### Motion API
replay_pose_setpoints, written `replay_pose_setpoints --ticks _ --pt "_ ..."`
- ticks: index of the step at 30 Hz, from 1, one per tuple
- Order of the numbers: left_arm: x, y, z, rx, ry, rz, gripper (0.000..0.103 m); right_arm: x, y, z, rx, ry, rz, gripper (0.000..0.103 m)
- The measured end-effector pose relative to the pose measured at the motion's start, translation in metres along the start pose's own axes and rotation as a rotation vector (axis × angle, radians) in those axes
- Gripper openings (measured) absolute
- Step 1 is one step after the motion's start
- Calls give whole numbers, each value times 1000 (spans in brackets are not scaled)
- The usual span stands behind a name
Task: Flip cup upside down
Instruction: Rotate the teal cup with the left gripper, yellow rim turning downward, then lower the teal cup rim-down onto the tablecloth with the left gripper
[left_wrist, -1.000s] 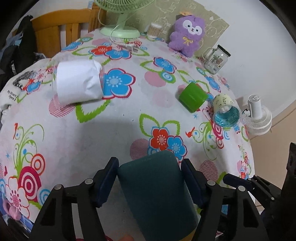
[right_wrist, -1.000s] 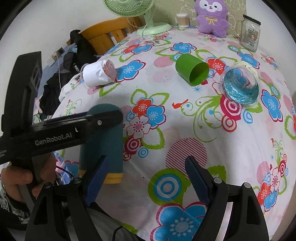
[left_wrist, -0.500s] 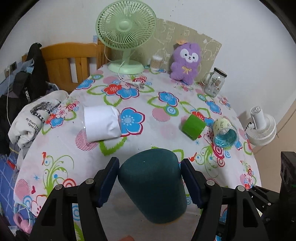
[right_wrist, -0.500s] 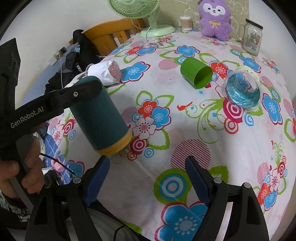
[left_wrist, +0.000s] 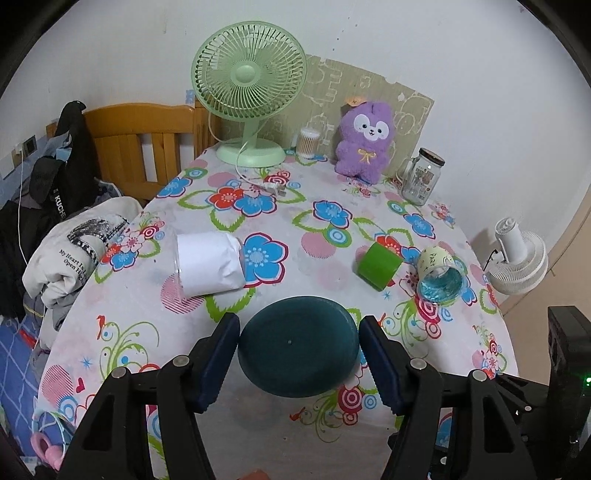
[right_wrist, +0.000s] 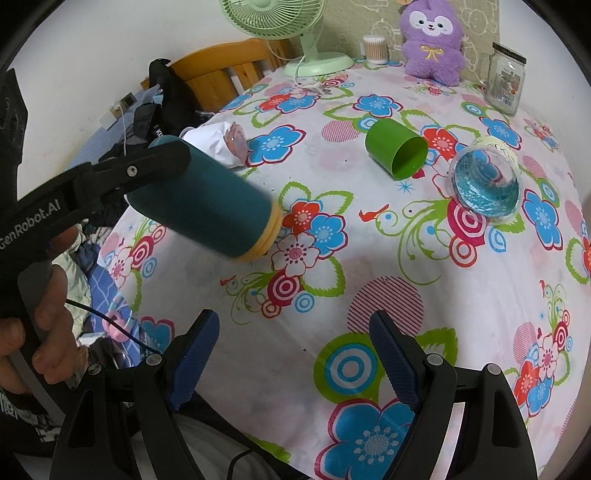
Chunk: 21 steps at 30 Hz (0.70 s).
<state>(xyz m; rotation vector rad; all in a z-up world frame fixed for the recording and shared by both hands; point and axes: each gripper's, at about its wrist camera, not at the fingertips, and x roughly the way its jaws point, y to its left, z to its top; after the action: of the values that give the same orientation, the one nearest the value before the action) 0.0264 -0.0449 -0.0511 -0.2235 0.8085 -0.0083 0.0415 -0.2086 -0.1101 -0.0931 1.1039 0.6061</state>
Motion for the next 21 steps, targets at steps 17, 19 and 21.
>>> replay_pose_setpoints --ticks 17,19,21 --pt "2 -4 1 25 -9 25 62 0 1 -1 2 -3 3 85" --pt "3 -6 1 36 -8 31 62 1 0 0 6 0 3 85" --pt "3 -7 1 40 -7 31 62 1 0 0 7 0 3 85"
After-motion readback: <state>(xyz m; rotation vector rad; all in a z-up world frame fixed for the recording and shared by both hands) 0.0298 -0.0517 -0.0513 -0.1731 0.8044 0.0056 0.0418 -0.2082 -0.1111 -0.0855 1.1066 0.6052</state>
